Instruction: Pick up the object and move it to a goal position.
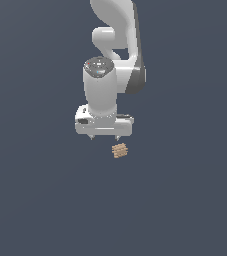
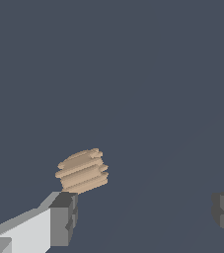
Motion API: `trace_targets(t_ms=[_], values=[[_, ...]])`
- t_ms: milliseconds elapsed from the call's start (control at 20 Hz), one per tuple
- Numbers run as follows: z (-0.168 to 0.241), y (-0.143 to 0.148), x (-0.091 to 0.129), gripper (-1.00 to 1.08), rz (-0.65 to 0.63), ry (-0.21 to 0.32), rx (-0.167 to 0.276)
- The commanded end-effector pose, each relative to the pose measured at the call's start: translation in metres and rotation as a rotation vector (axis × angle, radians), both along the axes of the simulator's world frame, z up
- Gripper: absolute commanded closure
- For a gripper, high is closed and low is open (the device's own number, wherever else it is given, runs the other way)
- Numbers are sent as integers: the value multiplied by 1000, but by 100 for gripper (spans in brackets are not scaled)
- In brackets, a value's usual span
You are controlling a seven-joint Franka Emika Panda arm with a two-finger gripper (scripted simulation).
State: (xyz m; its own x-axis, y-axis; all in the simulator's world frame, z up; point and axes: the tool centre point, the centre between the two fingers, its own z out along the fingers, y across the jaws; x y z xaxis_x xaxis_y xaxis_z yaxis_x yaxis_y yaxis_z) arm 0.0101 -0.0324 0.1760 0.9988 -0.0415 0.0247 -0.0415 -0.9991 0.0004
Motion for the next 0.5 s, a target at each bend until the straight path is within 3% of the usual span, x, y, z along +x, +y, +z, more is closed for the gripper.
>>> trace_targets(t_ms=[0, 450], values=[[0, 0, 0, -92, 0, 0, 0], [-6, 18, -5, -92, 16, 30, 8]])
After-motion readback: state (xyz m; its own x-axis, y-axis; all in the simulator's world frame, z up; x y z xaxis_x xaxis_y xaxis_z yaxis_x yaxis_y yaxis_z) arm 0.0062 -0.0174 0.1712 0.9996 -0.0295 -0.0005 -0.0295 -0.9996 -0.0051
